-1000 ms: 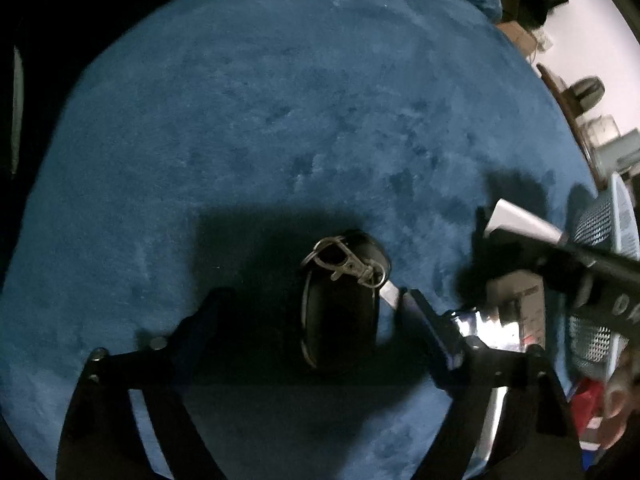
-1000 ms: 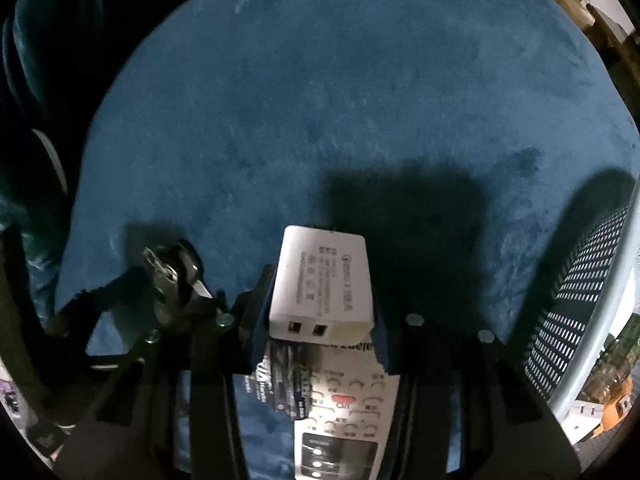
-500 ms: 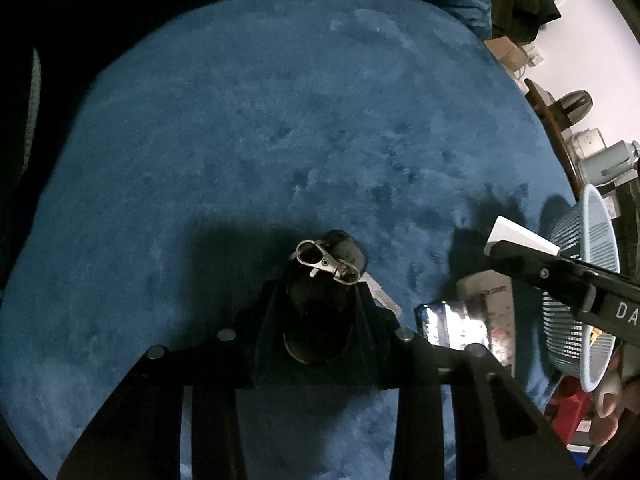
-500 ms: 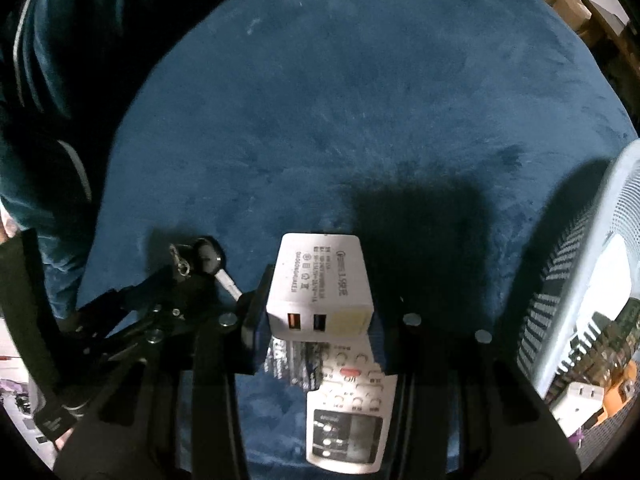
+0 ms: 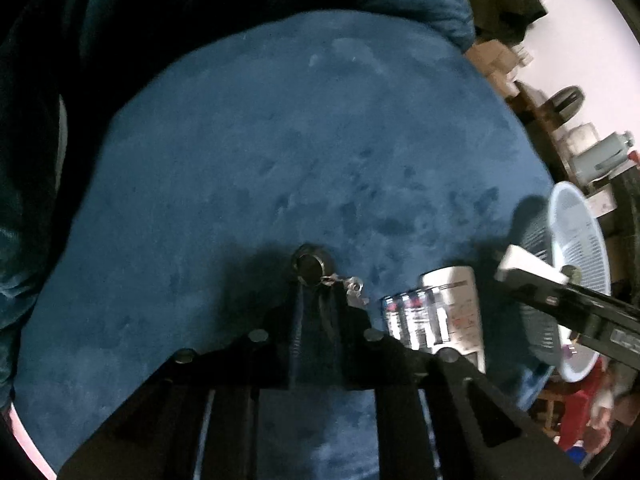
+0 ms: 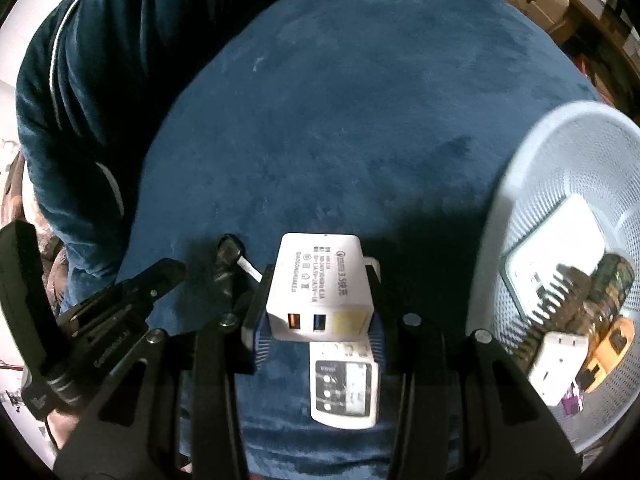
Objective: Organize rigid objects
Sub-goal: 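Close the right tool on the white plug charger while the left tool closes on the car key, then carry the car key and plug charger over the blue basket with both tools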
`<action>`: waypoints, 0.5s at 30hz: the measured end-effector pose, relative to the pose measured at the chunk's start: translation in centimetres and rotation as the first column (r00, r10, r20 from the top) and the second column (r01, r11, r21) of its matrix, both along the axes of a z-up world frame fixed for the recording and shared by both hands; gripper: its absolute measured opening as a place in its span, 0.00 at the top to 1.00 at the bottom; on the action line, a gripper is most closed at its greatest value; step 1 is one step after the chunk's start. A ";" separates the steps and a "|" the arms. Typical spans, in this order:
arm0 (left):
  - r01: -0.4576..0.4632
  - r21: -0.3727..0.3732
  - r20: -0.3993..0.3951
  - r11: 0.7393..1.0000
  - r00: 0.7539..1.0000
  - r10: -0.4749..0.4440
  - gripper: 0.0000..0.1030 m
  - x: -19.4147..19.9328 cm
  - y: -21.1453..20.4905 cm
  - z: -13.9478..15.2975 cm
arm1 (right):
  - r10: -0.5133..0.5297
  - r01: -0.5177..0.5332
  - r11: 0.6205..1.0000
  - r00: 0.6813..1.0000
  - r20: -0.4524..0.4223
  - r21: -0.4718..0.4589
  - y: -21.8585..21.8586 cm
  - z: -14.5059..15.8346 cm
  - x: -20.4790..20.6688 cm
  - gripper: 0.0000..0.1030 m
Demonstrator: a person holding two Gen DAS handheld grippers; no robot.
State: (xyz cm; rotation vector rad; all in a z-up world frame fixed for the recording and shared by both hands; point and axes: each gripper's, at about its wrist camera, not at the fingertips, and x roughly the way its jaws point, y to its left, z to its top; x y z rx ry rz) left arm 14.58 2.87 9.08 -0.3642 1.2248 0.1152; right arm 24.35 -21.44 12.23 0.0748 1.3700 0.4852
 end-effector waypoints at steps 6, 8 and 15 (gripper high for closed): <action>-0.037 -0.022 -0.065 0.999 0.997 0.036 0.55 1.0 -0.3 -3.4 | -0.010 0.010 1.000 1.000 -0.005 0.024 0.0 -0.5 0.1 0.61; -0.034 -0.039 -0.069 0.999 0.997 0.032 0.55 1.6 -0.7 -4.1 | -0.004 0.004 1.000 1.000 -0.004 0.026 0.5 -0.8 0.3 0.61; -0.003 -0.021 -0.099 1.000 0.995 0.001 0.44 4.2 -2.1 -6.6 | 0.015 -0.015 0.999 1.000 0.007 0.036 0.4 -0.7 1.3 0.61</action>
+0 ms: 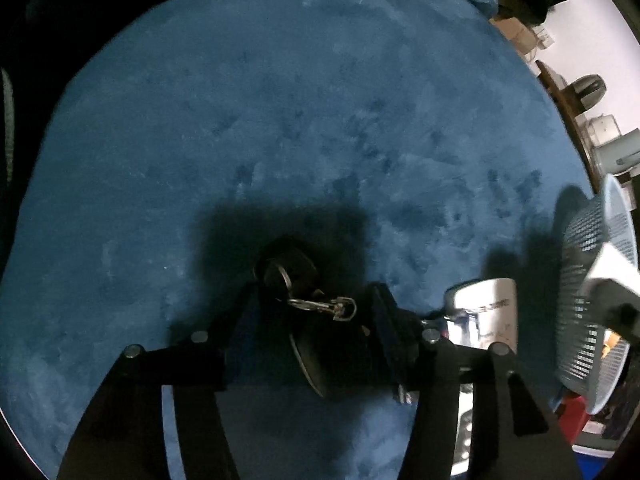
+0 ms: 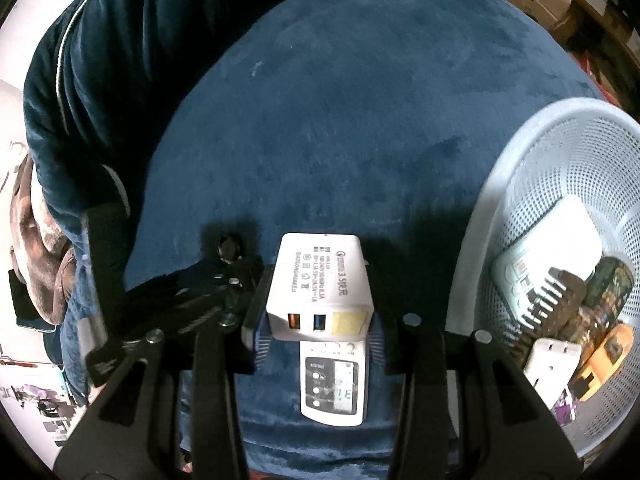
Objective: Organize rigid objects
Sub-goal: 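Carry the car key and plug charger over the blue basket with both tools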
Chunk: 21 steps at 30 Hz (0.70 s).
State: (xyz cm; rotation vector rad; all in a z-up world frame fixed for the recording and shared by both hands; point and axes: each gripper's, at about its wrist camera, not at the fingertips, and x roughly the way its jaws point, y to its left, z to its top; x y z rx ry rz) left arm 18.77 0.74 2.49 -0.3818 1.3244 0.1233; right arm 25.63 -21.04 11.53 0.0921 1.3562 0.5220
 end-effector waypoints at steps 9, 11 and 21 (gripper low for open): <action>-0.002 0.014 0.053 1.000 0.999 0.001 0.67 -2.8 1.1 1.7 | 0.006 -0.006 1.000 1.000 0.001 -0.005 0.6 -0.2 0.0 0.61; -0.008 0.016 0.069 1.000 0.998 0.007 0.68 -3.4 1.1 2.6 | -0.001 0.001 1.000 1.000 0.002 0.007 0.6 0.1 -0.2 0.61; 0.015 0.035 0.139 0.999 0.990 -0.019 0.68 -4.0 -0.1 7.9 | -0.041 0.040 0.997 0.999 0.008 0.071 -0.7 1.6 -2.2 0.61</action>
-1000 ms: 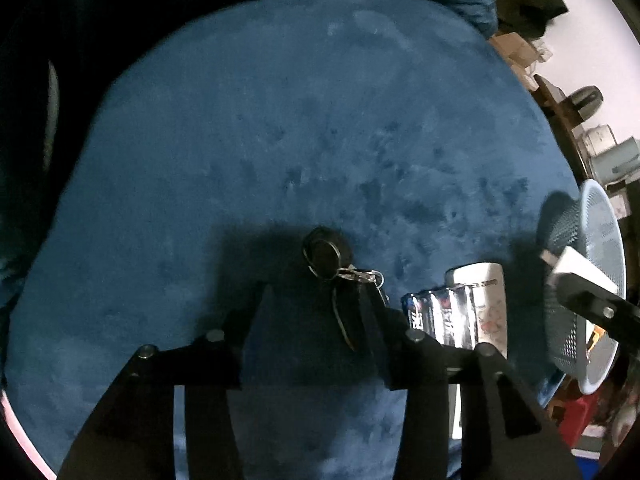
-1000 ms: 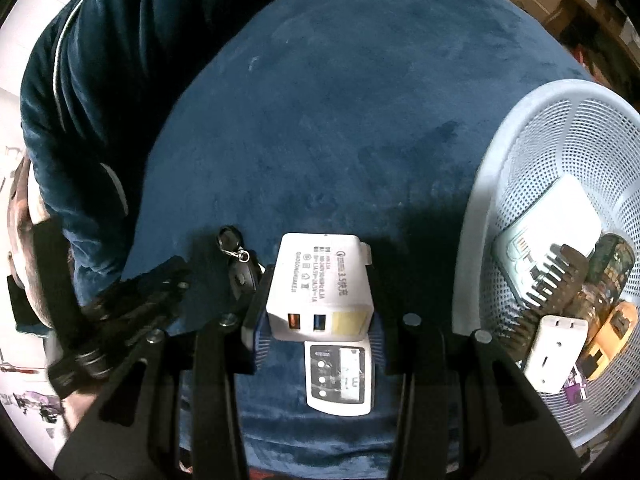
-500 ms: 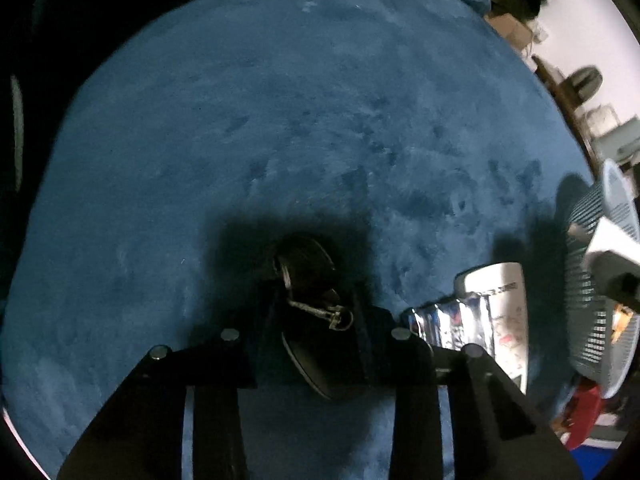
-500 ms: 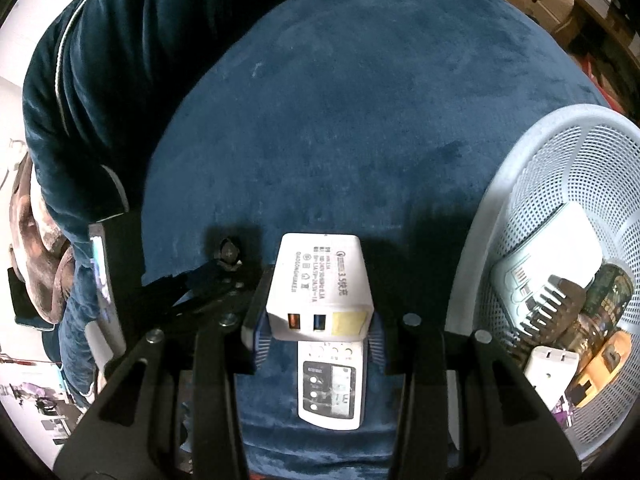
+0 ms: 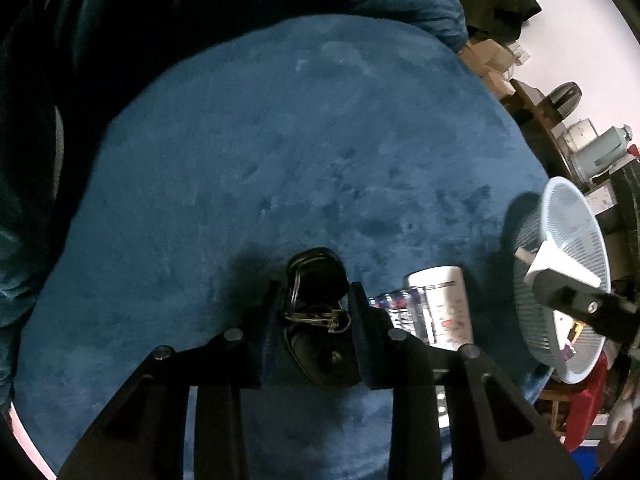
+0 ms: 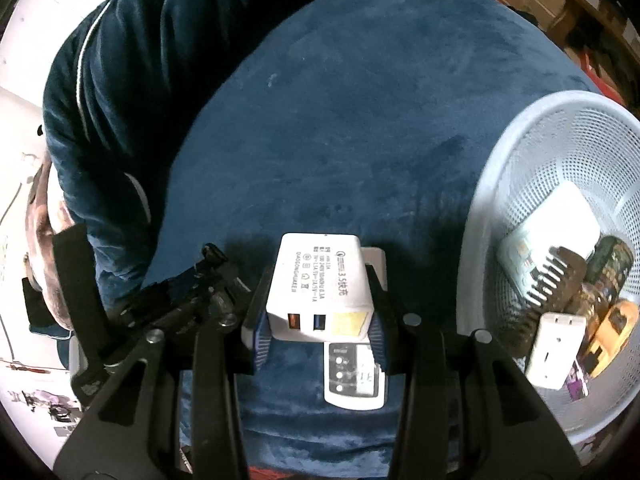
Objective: Organize rigid objects
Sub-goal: 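Carry the car key and plug charger over the blue basket with both tools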
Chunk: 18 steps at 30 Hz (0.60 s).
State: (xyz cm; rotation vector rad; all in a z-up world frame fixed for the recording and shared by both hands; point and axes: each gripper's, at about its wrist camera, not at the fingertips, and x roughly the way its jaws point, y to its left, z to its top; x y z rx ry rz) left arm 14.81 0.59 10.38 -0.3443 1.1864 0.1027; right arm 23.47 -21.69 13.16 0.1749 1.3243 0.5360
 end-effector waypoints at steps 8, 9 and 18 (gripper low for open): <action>0.058 0.025 0.049 0.998 0.997 -0.060 0.68 0.5 -3.1 4.0 | -0.080 0.080 0.996 0.997 0.006 0.051 -3.8 1.2 -1.3 0.61; 0.065 0.027 0.053 0.998 0.996 -0.066 0.68 0.6 -3.5 4.4 | -0.089 0.088 0.995 0.996 0.005 0.053 -4.2 1.2 -1.4 0.61; 0.156 0.042 0.075 0.987 0.984 -0.159 0.68 1.5 -8.8 6.7 | -0.189 0.188 0.981 0.982 0.010 0.054 -9.9 1.5 -1.9 0.61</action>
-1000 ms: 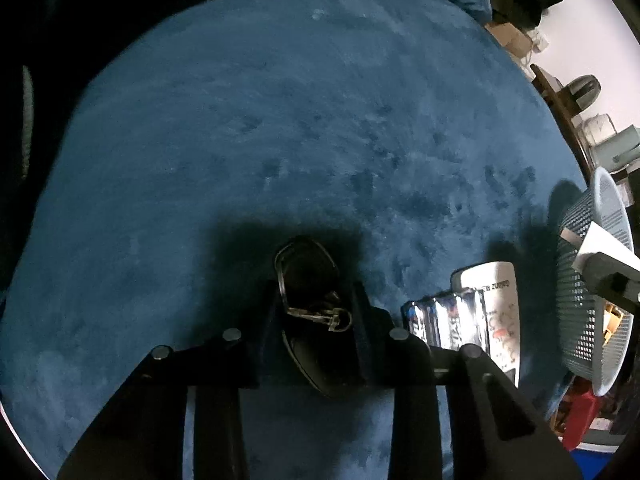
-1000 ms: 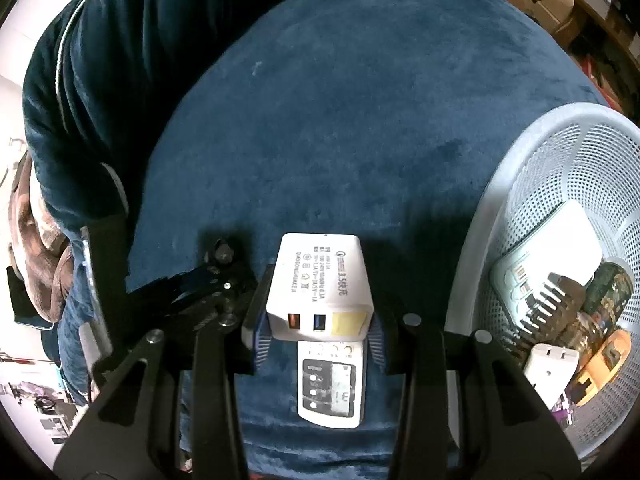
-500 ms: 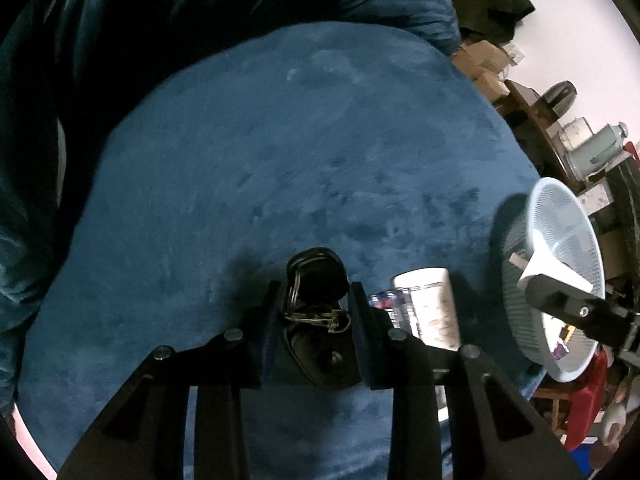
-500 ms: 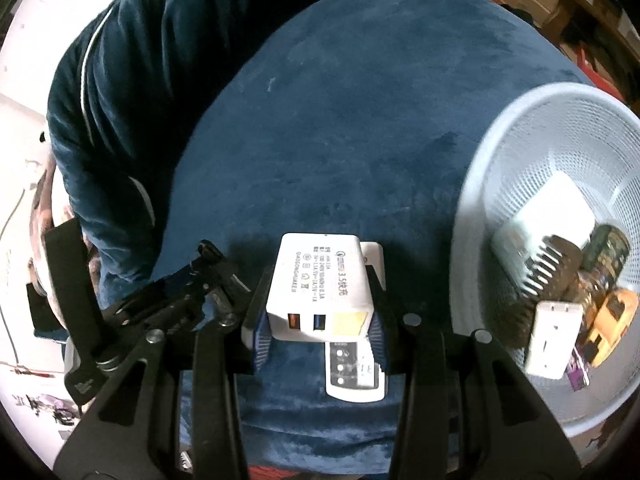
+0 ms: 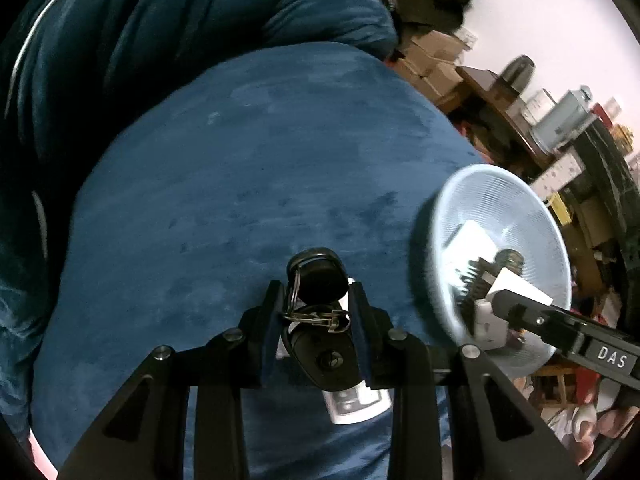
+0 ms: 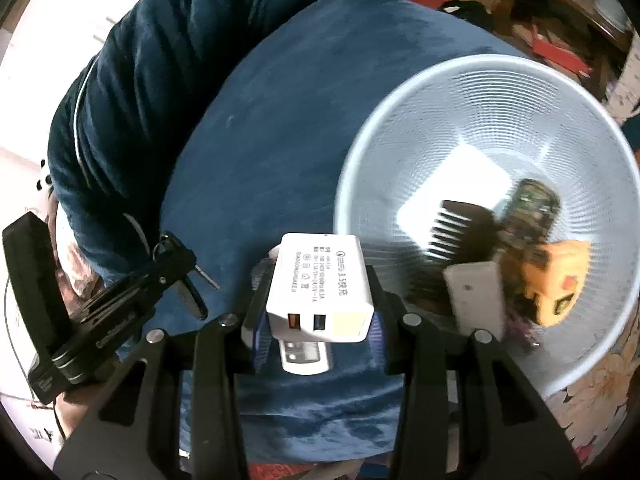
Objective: Organize rigid objects
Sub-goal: 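Carry the car key and plug charger over the blue basket with both tools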
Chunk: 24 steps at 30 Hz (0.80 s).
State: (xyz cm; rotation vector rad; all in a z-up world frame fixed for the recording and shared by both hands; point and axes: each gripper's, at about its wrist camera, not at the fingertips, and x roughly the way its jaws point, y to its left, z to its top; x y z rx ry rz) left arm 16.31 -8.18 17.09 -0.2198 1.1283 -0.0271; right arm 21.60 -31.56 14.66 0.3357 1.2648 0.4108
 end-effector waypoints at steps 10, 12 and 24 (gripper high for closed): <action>0.117 0.016 0.015 0.993 0.993 -0.118 0.68 1.5 -7.1 1.3 | -0.113 0.113 0.994 0.994 -0.003 0.011 -5.4 -0.2 -0.3 0.61; 0.139 0.019 0.013 0.990 0.990 -0.140 0.68 1.9 -8.3 1.5 | -0.127 0.127 0.992 0.992 -0.005 0.009 -6.0 -0.4 -0.3 0.61; 0.227 0.044 -0.004 0.973 0.974 -0.227 0.68 4.2 -13.7 1.1 | -0.210 0.210 0.978 0.978 -0.009 0.009 -10.5 -1.0 0.1 0.61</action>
